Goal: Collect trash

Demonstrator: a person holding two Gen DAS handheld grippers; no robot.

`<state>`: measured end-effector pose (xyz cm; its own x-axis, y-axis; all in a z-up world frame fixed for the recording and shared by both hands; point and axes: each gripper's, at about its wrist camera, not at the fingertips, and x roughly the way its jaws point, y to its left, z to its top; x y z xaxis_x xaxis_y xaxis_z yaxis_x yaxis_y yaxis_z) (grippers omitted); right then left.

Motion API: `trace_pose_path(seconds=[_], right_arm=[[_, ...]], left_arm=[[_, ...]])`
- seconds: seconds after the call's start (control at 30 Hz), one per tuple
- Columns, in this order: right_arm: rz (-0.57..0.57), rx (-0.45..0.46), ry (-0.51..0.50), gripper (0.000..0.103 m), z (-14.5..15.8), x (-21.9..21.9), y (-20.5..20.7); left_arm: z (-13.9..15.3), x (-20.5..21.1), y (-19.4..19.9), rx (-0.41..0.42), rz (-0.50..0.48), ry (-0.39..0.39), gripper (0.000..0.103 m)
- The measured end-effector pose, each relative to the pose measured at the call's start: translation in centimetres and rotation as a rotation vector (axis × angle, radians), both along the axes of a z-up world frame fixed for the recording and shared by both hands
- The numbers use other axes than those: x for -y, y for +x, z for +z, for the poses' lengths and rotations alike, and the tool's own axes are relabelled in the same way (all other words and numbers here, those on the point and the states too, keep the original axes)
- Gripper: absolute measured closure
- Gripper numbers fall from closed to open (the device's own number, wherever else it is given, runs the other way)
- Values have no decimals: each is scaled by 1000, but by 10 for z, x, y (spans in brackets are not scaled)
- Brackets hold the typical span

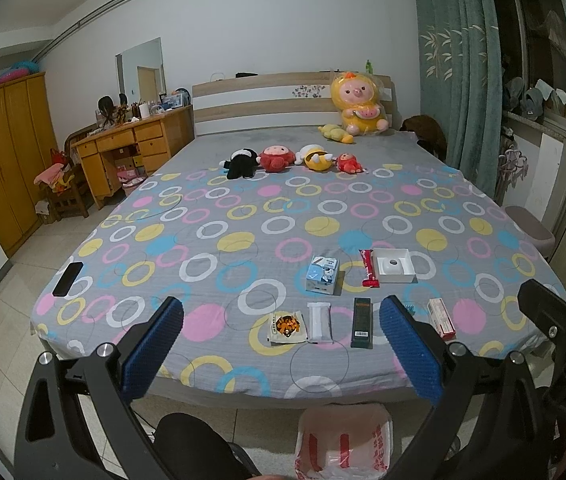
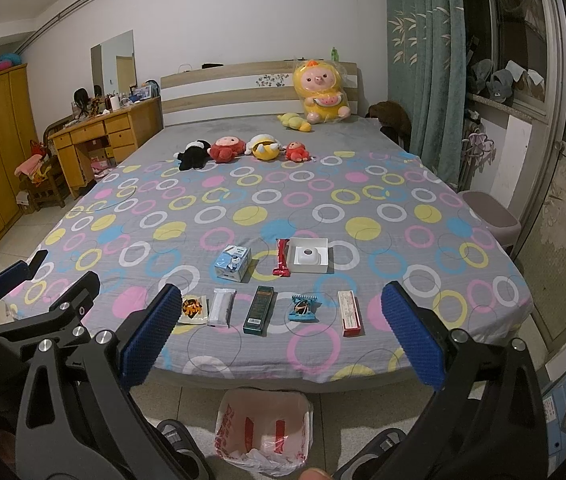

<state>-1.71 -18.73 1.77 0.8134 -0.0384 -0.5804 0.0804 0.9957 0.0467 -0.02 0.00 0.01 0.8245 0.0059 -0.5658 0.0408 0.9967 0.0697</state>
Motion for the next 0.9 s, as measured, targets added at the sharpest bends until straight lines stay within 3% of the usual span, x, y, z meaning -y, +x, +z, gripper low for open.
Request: trace_pose_path(seconds=[0.9], right_arm=[[-1, -1, 0, 5, 1, 2, 0]], left_arm=[[0, -1, 0, -3, 0, 5, 7]])
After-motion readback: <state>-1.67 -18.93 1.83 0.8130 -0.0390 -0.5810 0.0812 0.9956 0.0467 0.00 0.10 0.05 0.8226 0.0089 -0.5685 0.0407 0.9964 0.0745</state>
